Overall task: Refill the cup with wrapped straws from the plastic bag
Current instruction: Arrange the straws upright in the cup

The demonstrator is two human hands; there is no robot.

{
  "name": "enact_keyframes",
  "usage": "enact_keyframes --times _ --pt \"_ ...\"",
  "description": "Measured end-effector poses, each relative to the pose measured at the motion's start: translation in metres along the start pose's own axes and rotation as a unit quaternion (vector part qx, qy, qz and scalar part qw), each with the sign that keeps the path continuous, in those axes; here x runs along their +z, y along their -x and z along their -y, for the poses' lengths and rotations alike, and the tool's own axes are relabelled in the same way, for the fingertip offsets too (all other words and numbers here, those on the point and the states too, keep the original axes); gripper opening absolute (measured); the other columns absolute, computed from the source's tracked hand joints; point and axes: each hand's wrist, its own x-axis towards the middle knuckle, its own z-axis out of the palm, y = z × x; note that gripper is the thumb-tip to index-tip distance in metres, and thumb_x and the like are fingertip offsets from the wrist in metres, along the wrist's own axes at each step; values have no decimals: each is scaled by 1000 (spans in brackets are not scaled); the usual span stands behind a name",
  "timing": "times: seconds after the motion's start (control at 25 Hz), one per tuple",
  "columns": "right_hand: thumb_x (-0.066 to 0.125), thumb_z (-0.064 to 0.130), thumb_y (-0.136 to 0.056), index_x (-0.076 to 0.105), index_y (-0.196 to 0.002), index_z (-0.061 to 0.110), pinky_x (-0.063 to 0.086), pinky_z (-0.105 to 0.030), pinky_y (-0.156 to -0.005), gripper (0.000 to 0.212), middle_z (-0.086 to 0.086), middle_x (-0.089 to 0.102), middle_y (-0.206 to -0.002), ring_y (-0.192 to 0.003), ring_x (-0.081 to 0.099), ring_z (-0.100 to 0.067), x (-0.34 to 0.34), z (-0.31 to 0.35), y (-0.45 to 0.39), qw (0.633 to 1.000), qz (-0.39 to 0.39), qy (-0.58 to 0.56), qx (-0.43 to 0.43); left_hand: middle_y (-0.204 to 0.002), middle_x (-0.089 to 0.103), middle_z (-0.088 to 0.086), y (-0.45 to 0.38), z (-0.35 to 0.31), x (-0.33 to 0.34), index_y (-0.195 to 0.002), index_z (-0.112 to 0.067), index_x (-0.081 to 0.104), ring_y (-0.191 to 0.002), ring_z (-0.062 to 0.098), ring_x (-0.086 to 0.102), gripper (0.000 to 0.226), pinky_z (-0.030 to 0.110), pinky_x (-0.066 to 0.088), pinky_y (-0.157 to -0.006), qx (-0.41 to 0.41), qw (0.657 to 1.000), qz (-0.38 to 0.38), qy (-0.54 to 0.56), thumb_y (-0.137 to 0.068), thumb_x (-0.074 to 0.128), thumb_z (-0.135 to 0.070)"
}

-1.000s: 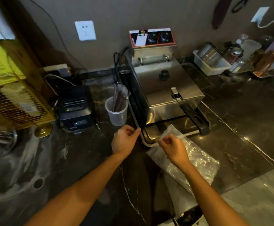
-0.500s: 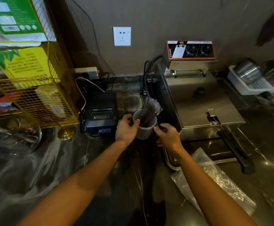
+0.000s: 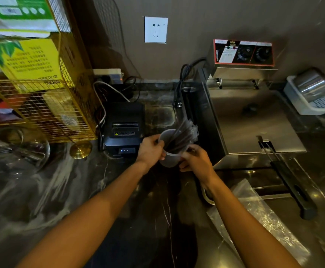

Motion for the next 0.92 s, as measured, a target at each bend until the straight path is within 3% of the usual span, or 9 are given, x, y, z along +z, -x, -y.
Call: enact_keyframes --times 0.16,0.4,0.52,0.68,0.84,0.92 --pt "63 15 -98 67 -103 4 60 -31 -66 13 -5 68 -83 -68 68 -14 3 -7 21 999 26 17 -38 -73 70 9 22 2 -8 -131 -16 63 -63 15 69 29 29 62 -67 -12 1000 -6 23 -105 50 -14" --pt "72 31 -95 71 -109 19 58 -27 -60 18 -5 74 -90 -74 71 -16 -2 -19 51 996 47 26 -69 -95 74 13 81 20 -2 -126 -19 54 -81 25 78 27 40 66 -77 -35 998 -2 60 -101 58 -10" --pt "75 31 -93 69 -115 22 60 -29 -67 24 -3 78 -100 -86 77 -18 -3 -20 62 995 74 14 -64 -99 74 12 109 31 2 -125 -23 51 -80 25 78 31 34 66 -71 -24 998 -8 65 -100 59 -8" --pt "75 19 -93 69 -119 17 59 -21 -71 26 0 79 -106 -96 78 -15 -2 -18 69 988 102 8 -112 -92 75 14 132 34 5 -121 -22 51 -76 25 78 26 33 66 -70 -44 995 -11 92 -100 60 -9" --pt "70 19 -97 68 -118 17 63 -34 -79 21 -3 78 -107 -96 78 -18 -3 -18 64 986 110 27 -119 -86 75 6 137 38 0 -112 -23 57 -73 16 77 16 31 65 -68 -34 999 -15 -28 -99 63 -29" --pt "69 15 -98 68 -119 20 62 -29 -82 22 1 79 -107 -99 77 -15 -4 -10 59 984 145 21 -100 -83 75 0 130 39 -9 -108 -26 60 -69 8 75 16 31 64 -67 -15 994 -25 -108 -97 64 -38"
